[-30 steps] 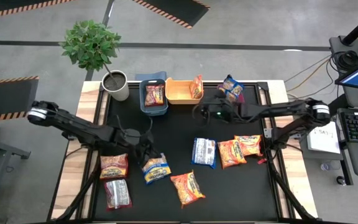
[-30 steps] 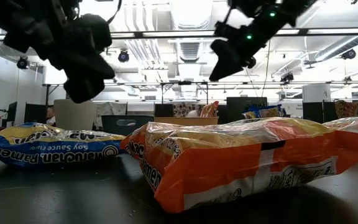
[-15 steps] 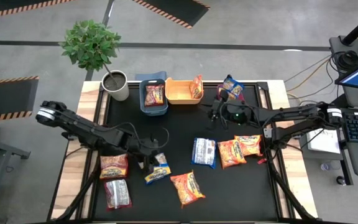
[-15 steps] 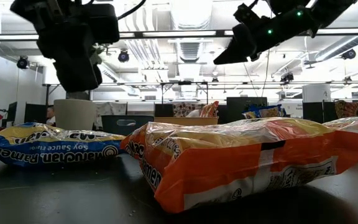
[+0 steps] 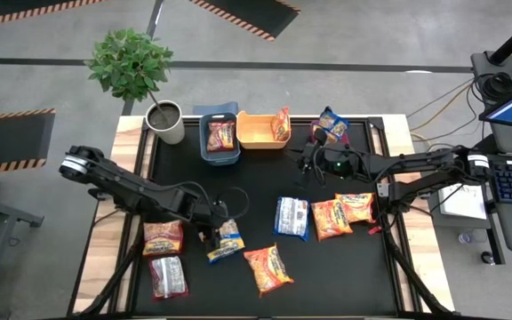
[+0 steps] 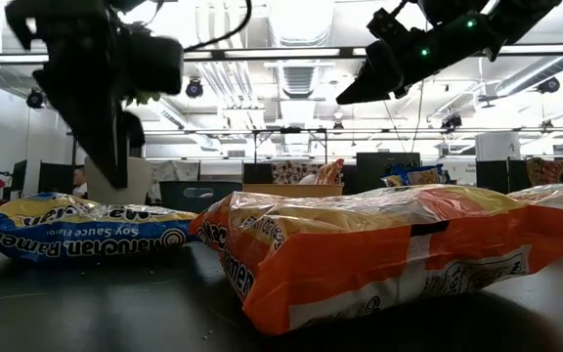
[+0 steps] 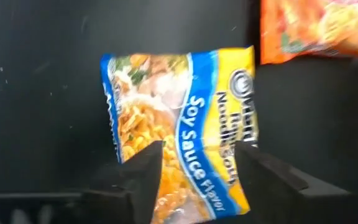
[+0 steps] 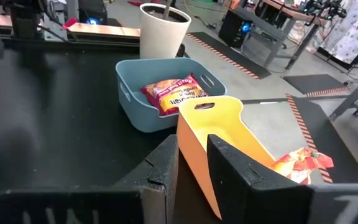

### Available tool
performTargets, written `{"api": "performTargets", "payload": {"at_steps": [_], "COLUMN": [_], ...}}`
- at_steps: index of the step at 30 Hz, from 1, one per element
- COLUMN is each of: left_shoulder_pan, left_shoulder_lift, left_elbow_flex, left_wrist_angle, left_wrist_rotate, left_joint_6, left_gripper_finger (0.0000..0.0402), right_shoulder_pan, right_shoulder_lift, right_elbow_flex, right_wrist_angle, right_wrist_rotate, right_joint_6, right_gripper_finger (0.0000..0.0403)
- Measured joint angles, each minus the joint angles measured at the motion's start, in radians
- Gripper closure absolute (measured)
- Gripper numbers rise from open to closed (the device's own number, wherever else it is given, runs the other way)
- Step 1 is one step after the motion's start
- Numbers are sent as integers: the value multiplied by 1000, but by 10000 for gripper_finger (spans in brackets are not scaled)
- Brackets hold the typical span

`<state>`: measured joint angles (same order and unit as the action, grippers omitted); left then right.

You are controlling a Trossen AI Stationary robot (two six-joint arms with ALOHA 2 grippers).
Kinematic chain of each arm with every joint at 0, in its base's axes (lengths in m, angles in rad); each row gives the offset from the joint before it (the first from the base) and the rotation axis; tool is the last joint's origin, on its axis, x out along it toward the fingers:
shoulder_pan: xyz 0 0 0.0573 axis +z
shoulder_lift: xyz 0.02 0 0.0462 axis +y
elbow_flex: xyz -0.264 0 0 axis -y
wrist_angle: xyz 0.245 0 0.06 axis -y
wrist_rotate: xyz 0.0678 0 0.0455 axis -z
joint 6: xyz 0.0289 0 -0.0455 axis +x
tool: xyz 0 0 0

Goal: Sort Maruchan noodles
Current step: Put the blue noodle pack into the red bin

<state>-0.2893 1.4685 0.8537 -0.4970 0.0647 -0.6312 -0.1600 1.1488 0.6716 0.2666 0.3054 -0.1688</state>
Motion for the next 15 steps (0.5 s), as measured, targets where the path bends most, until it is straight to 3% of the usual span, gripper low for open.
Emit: {"api": "performTargets", "payload": {"at_steps": [6,15], "left_shoulder_pan": [-2,-2], "left_shoulder_lift": [51,76], "left_elbow_flex": [-15,-24], "left_wrist_angle": [21,43], "left_wrist_rotate": [-21,-37], "left_joint_6": [3,19], "left_gripper_finger": [164,169], "right_shoulder_pan": [0,0], "right_shoulder_lift": [0,0], "right_elbow_flex": [0,0], "right_wrist_angle": [0,-1], "right_wrist_rotate": [0,0], "right_joint_6": [0,0], "right_gripper_finger": [328,328]}}
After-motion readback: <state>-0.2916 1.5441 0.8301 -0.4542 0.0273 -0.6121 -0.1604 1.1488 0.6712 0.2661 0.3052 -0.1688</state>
